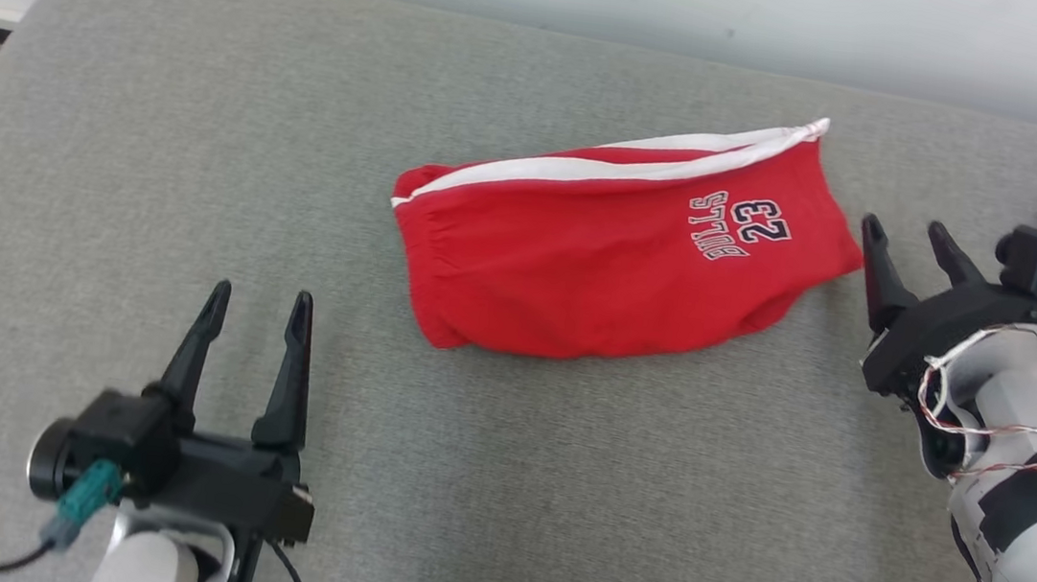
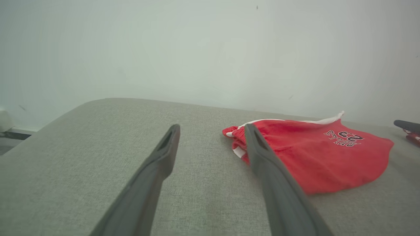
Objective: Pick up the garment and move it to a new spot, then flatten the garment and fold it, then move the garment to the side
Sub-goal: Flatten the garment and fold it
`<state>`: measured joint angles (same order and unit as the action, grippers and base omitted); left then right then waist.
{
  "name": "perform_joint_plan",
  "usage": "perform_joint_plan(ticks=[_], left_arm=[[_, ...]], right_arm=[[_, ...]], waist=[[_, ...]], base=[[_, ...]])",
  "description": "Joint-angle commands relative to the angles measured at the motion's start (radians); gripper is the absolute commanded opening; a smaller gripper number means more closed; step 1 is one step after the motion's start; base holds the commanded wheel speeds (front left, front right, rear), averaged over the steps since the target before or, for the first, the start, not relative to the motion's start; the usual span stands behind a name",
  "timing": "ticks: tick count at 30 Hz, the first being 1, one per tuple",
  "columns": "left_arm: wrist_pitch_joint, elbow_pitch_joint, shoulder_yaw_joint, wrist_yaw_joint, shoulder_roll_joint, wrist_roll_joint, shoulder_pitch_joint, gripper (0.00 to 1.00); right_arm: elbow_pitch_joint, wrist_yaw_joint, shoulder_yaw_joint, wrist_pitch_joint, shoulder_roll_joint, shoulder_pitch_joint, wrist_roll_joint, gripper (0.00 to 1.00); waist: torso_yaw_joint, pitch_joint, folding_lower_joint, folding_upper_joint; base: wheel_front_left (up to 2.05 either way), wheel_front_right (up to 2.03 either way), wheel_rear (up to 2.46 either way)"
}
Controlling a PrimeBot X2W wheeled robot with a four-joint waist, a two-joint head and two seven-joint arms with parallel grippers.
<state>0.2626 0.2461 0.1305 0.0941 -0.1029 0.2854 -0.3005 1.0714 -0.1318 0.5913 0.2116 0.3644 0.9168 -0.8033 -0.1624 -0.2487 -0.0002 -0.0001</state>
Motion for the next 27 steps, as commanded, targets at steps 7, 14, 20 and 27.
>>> perform_joint_plan(ticks=[7,14,20,27], left_arm=[[0.003,-0.04,-0.045,0.014,0.045,-0.037,0.092,1.0],[0.003,-0.032,-0.02,0.025,0.052,-0.018,0.109,1.0],[0.003,-0.027,0.008,0.011,0.053,0.006,0.096,1.0],[0.003,-0.001,0.001,0.005,0.052,0.005,0.127,1.0]], right_arm=[[0.075,0.002,-0.008,0.011,-0.017,-0.01,-0.03,1.0],[0.171,0.002,-0.009,-0.019,-0.046,0.009,-0.033,1.0],[0.208,0.002,-0.011,-0.066,-0.071,0.002,-0.032,0.34],[0.212,0.002,-0.021,-0.012,-0.07,-0.035,-0.046,0.0]], waist=[[-0.054,-0.001,0.0002,0.0001],[-0.103,-0.01,0.0002,0.0001],[-0.119,-0.013,0.0002,0.0001],[-0.094,0.036,0.0002,0.0001]], base=[[0.0,0.0,0.0],[0.0,0.0,0.0],[0.0,0.0,0.0],[0.0,0.0,0.0]])
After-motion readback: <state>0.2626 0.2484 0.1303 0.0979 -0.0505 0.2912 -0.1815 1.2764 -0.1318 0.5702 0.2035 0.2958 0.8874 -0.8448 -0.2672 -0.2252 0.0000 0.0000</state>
